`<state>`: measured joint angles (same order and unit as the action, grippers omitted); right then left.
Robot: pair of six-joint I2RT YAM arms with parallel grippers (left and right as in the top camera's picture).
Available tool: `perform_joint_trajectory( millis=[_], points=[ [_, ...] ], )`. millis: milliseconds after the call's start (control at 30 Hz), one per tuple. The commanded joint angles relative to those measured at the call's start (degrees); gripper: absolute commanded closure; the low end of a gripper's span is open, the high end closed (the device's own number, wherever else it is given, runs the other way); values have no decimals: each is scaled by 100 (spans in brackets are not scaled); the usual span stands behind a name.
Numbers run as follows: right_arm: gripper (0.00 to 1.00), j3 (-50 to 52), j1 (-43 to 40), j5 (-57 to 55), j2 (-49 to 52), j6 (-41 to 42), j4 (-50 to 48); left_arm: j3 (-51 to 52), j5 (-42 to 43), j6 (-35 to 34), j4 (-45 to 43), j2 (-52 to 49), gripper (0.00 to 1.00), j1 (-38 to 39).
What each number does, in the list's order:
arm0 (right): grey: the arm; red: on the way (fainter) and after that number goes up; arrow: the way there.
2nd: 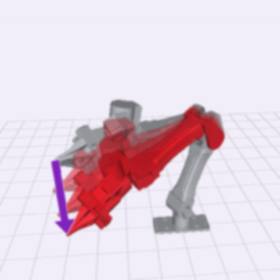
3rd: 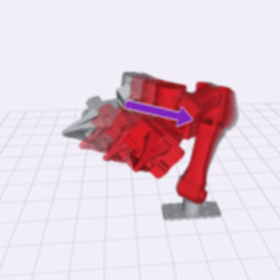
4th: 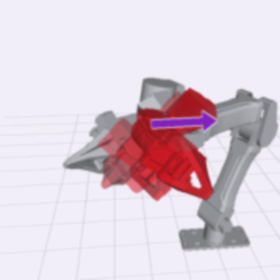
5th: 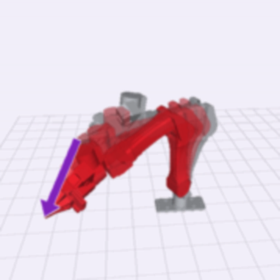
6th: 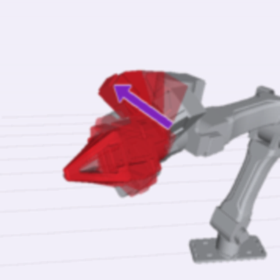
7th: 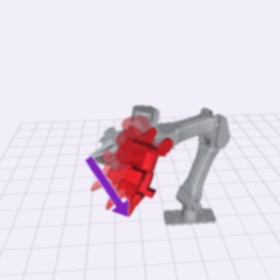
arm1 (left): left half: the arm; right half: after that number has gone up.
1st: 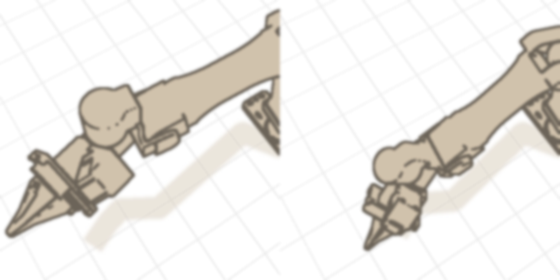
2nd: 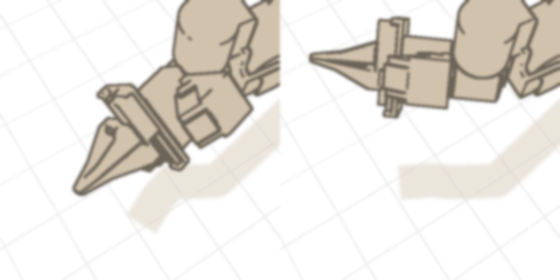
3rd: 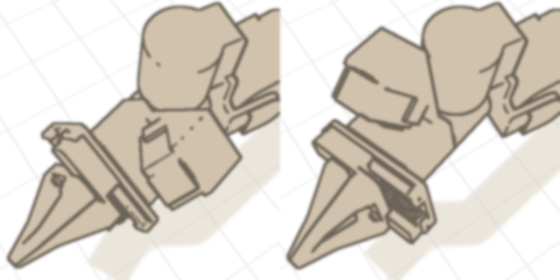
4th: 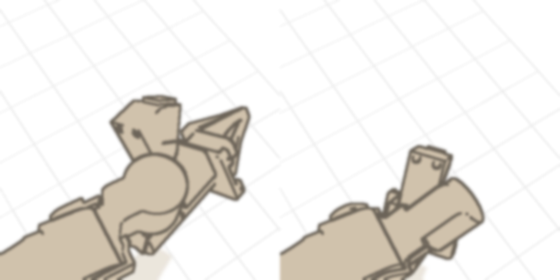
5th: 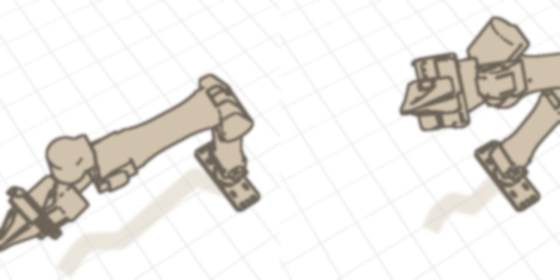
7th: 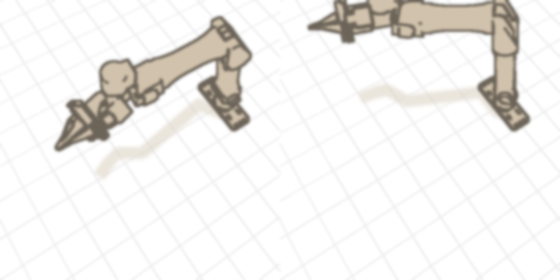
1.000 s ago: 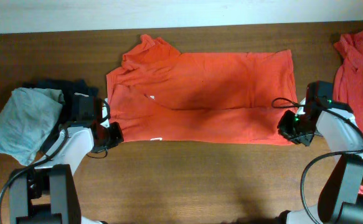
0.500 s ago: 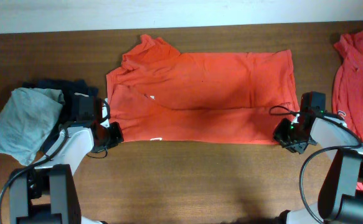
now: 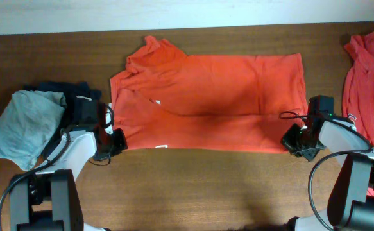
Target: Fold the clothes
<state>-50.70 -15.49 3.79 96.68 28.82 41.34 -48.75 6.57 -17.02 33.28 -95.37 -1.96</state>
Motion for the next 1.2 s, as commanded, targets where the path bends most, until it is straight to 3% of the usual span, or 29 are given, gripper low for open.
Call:
perform_joint_trajectory(
  millis=[0,200,533,733,967,1167],
  points=[
    [96,254,-72,-1480,234,820,533,20,-170,-501,302,-48,99,-24],
    [96,254,-374,-1661,232,918,730,20,278,-933,894,-48,99,-24],
    [96,251,-551,-1797,232,763,734,20,608,-931,2028,-46,99,-24],
    [96,251,-551,-1690,232,761,745,17,557,-918,2013,-46,99,-20],
    [81,181,-557,-1399,68,575,839,-111,243,-575,1945,131,99,-20],
    [70,-90,-560,-1331,-629,601,1001,-514,240,-439,2256,793,91,-20]
  ],
)
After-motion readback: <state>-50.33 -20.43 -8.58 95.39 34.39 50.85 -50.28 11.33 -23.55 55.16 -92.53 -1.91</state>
